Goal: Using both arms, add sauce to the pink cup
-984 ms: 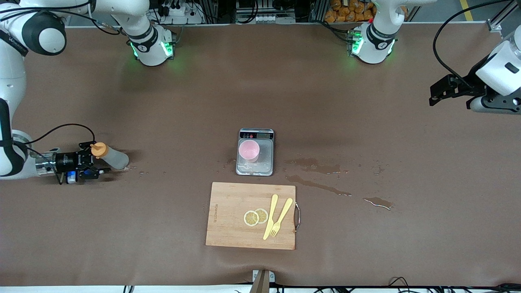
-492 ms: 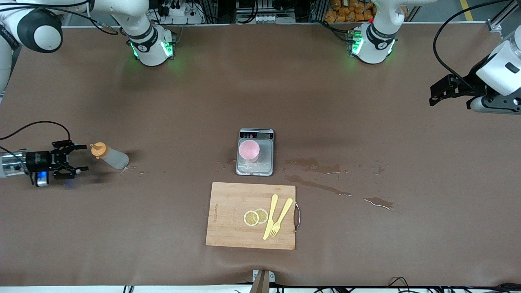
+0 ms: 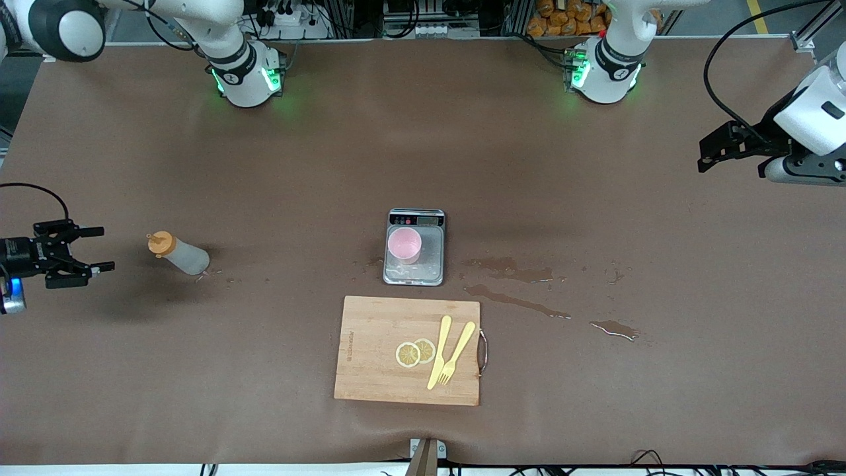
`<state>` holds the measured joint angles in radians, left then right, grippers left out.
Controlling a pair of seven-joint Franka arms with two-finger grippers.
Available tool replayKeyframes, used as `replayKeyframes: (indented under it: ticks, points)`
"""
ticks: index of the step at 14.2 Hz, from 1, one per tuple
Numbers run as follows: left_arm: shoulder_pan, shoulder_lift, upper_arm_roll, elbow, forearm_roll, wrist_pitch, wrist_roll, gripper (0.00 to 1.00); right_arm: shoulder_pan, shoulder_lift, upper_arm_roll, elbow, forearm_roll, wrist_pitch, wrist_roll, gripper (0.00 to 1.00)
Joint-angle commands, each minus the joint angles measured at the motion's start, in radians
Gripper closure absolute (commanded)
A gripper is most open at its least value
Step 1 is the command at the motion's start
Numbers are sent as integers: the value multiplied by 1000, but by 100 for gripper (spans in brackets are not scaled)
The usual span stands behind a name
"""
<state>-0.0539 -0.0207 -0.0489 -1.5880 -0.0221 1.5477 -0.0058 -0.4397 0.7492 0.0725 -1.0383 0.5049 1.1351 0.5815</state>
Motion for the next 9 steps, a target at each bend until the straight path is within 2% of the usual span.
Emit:
replayKeyframes:
  ticks: [1,4,6,9]
  points:
    - [-6,8,-3,19,30,0,-25,0,84,-129,-4,-29,-40,-14,-2,0]
    - [-7,8,-5,19,33,0,-23,0,200,-194,-5,-29,-69,-20,0,0]
    - [-7,7,-5,17,40,0,-23,0,286,-238,-5,-29,-158,-20,-2,0]
    - [-7,7,-5,19,44,0,-23,0,375,-345,-2,-40,-232,-24,3,0]
